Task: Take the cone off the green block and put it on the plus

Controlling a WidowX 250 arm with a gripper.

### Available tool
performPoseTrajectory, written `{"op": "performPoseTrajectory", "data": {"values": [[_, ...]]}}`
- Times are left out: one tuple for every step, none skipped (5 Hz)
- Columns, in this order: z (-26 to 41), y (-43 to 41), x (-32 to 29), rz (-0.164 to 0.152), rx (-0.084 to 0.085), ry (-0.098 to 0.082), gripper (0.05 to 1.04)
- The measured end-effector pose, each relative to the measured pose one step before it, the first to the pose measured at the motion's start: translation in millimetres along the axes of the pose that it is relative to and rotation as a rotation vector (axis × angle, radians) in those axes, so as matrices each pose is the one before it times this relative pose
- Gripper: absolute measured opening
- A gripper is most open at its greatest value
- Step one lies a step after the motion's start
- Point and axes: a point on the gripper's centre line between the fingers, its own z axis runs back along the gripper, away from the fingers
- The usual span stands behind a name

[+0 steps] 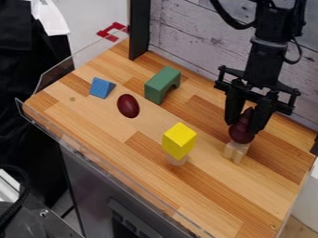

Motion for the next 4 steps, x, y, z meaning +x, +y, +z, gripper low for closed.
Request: {"op": "performPoseTrajectory", "data": {"values": [[0.10,0.26,-0.16,0.0018,-0.0018,0.0015,0.452],[-0.10,-0.97,0.09,-0.0008,-0.0027,-0.0010,0.499],[-5.11,-0.39,-3.73,0.0080,-0.0159,0.0221,0.751],[-4.82,4.54,-4.19,0.0322,-0.0099,0.0226,0.989]]}}
